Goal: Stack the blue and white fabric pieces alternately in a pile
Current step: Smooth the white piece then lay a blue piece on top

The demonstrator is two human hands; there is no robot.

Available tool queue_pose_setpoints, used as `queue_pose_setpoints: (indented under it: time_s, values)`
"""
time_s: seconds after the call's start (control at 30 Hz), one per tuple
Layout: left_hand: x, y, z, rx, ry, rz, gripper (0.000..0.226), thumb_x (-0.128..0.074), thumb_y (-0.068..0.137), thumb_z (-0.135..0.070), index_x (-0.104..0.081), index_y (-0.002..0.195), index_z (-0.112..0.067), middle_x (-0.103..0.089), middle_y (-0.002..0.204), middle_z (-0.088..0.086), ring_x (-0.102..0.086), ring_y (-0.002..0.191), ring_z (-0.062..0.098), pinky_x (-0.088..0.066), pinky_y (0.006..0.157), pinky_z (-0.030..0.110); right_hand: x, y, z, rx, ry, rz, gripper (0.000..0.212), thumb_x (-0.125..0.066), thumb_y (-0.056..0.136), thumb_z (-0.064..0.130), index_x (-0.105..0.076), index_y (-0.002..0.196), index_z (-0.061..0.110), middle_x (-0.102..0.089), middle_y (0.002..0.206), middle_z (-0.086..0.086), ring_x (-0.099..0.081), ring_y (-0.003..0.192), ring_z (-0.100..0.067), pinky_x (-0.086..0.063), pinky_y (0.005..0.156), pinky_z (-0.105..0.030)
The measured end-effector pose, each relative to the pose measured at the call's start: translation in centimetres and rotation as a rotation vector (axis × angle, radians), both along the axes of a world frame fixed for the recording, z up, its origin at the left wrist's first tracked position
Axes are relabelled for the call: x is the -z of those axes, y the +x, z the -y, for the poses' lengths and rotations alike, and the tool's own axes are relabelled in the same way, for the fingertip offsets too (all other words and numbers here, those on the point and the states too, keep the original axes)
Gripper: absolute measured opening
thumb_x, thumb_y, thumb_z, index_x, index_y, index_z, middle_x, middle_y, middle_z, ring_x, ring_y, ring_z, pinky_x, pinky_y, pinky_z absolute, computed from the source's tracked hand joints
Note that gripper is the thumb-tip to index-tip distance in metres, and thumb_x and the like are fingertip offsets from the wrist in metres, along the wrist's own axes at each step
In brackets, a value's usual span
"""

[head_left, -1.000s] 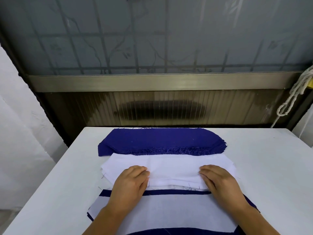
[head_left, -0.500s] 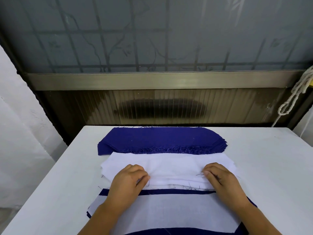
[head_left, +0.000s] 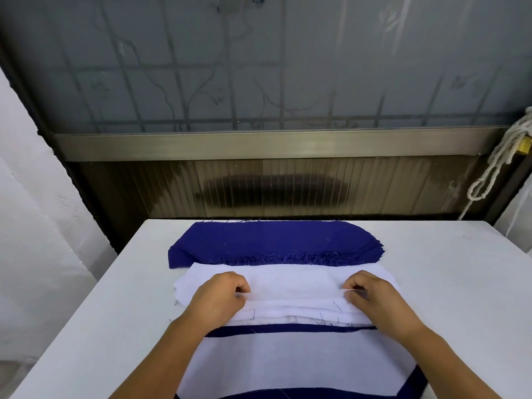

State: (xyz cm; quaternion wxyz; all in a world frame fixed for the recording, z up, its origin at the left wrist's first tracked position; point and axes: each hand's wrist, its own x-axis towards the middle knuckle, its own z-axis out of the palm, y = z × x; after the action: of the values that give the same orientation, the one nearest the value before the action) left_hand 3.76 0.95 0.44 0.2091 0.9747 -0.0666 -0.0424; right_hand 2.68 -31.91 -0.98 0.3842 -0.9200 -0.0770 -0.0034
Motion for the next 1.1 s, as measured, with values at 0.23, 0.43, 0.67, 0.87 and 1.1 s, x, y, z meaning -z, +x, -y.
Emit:
queue_pose_setpoints:
  time_s: [0.23,0.43,0.67,0.87,1.1]
  values:
    - [-2.9,-0.4,-0.9,-0.077,0.096,0.206,0.023,-0.050,0.093,-0.015,-0.065,0.078,-0.024,-0.058,0.083,-0.010,-0.053,0.072,0.012,-0.048,0.065,0.025,-3.1,-0.1,-1.8,0.107,-0.263,0.429,0.013,-0.062,0.091,0.009,-0.066,0.093,0.021,-0.062,0.094,0.013,-0.054,0.084,-0.007,-0.042,0.077,-0.020]
    - [-5.0,-4.6,-3.2,0.066,-0.014,0.281,0.017,-0.058,0.095,-0.029,-0.071,0.104,-0.035,-0.061,0.095,-0.026,-0.058,0.087,-0.003,-0.045,0.076,0.010,-5.0,-4.7,-1.1,0.057,-0.138,0.376,0.016,-0.057,0.093,0.018,-0.059,0.086,0.032,-0.061,0.090,0.023,-0.057,0.091,0.001,-0.041,0.066,-0.010]
    - [-4.5,-6.5,-4.4,0.179,0.000,-0.049,0.013,-0.061,0.093,-0.032,-0.070,0.099,-0.037,-0.062,0.092,-0.025,-0.058,0.089,-0.004,-0.047,0.084,0.020,-5.5,-7.1,0.6,-0.112,-0.181,-0.001,0.020,-0.061,0.093,0.019,-0.063,0.084,0.037,-0.063,0.086,0.028,-0.058,0.082,0.005,-0.044,0.072,-0.012]
    - [-3.3,-7.2,-4.3,0.143,0.018,0.462,0.017,-0.061,0.092,-0.020,-0.073,0.095,-0.032,-0.059,0.091,-0.027,-0.054,0.081,-0.005,-0.044,0.072,0.011,-3.6,-7.3,0.5,0.040,-0.213,0.461,0.016,-0.057,0.094,0.013,-0.065,0.087,0.024,-0.062,0.089,0.021,-0.056,0.079,0.002,-0.041,0.071,-0.008]
    - [1.8,-11.0,-4.3,0.397,0.060,0.746,0.036,-0.045,0.071,-0.008,-0.074,0.087,-0.022,-0.063,0.090,-0.008,-0.055,0.081,0.007,-0.043,0.070,0.021,2.0,-9.6,1.5,-0.162,-0.446,0.790,0.052,-0.032,0.100,0.022,-0.076,0.074,0.016,-0.072,0.084,0.002,-0.056,0.089,-0.007,-0.034,0.090,-0.015]
